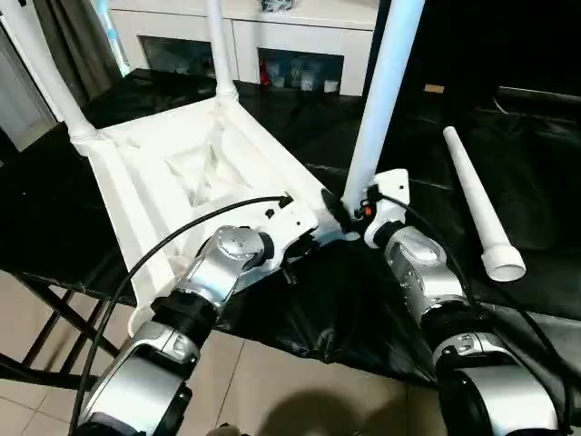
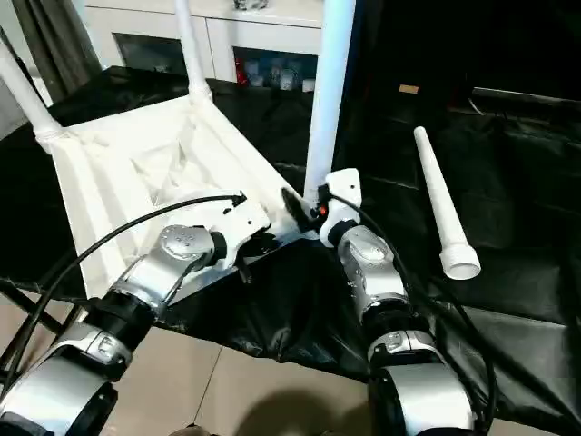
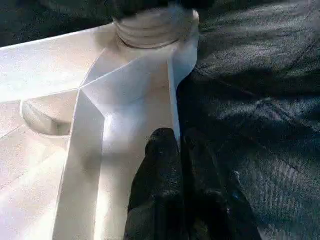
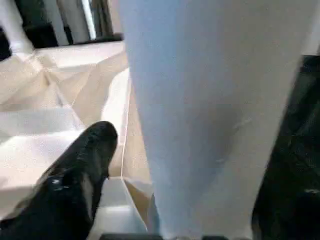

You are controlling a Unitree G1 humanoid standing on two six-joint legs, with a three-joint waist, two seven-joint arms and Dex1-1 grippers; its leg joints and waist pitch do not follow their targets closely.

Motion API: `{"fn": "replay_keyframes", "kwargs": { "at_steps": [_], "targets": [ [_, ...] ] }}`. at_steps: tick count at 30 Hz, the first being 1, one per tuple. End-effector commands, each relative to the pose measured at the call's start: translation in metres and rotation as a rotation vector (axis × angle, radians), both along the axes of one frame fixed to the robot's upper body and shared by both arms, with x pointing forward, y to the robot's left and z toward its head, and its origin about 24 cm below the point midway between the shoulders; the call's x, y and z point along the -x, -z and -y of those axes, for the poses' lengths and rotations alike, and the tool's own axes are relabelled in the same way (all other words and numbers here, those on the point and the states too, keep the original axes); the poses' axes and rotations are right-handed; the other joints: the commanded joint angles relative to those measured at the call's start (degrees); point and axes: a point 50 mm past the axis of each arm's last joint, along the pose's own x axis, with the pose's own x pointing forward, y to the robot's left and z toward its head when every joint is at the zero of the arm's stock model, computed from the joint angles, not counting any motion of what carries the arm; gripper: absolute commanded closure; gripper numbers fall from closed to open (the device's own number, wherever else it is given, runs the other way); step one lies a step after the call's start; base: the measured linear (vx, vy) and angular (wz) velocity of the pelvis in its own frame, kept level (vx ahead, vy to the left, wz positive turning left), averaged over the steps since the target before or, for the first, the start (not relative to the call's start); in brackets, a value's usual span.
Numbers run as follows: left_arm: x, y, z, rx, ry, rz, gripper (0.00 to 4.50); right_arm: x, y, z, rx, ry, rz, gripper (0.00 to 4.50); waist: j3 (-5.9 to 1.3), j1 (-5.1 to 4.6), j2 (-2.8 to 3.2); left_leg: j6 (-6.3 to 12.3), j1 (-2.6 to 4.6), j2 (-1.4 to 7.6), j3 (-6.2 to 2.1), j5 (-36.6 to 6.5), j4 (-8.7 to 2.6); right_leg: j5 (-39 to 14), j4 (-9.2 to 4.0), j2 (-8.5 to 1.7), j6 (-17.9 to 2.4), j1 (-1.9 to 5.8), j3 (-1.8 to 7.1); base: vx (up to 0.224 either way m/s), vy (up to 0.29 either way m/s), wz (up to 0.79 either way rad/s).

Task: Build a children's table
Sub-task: Insert table leg to table base, then rotate leg to tighten

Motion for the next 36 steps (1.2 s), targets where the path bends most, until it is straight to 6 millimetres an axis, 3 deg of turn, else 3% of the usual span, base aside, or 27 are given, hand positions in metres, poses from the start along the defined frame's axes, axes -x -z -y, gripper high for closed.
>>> {"fn": "replay_keyframes", "kwargs": {
  "at_steps": [1, 9, 15, 17, 23, 36],
  "targets": [
    [0.003, -0.009, 0.003, -0.004, 0.096, 0.045, 4.5, 0.009, 0.014, -0.004, 0.049, -0.098, -0.054, 0.46, -3.22, 0.22, -0.03, 4.63, -0.12, 3.41, -1.16, -6.47, -4.39, -7.11, -4.1, -5.83, -13.61, 3.25, 3.15, 0.0, 0.0, 0.0],
    [0.009, -0.011, -0.012, -0.018, 0.194, 0.026, 4.5, 0.015, 0.011, 0.007, 0.08, -0.257, -0.042, 0.46, -3.41, 0.37, 0.15, 5.51, -0.07, 3.61, -1.1, -5.13, -4.17, -2.15, -3.36, -5.76, -15.08, 3.31, 3.14, 0.0, 0.0, 0.0],
    [0.015, -0.012, -0.021, -0.028, 0.266, 0.01, 4.5, 0.025, 0.012, 0.01, 0.129, -0.437, -0.061, 0.46, -3.75, 1.35, 0.03, 7.02, -0.16, 3.64, -0.97, -1.98, -3.67, 4.08, -2.49, -5.5, -15.96, 3.48, 2.94, 0.0, 0.0, 0.0],
    [0.017, -0.012, -0.025, -0.028, 0.301, -0.003, 4.5, 0.028, 0.012, 0.013, 0.15, -0.489, -0.071, 0.46, -3.72, 1.53, 0.09, 7.58, -0.23, 3.66, -0.91, -1.97, -3.58, 3.72, -2.52, -5.65, -15.92, 3.37, 2.88, 0.0, 0.0, 0.0],
    [0.023, -0.014, -0.037, -0.046, 0.385, -0.034, 4.5, 0.034, 0.01, 0.019, 0.177, -0.605, -0.097, 0.46, -3.61, 1.67, 0.26, 6.57, -0.14, 3.79, -0.93, -3.96, -3.75, -0.28, -2.85, -5.6, -15.55, 3.29, 2.84, 0.0, 0.0, 0.0],
    [0.03, -0.01, -0.051, -0.1, 0.468, -0.091, 4.5, 0.041, 0.008, 0.024, 0.18, -0.699, -0.107, 1.51, -3.72, 2.11, 0.2, 5.83, -0.05, 3.78, -0.94, -3.32, -3.67, 1.17, -2.61, -5.47, -15.62, 3.31, 2.84, 0.0, 0.0, 0.0]
  ]
}}
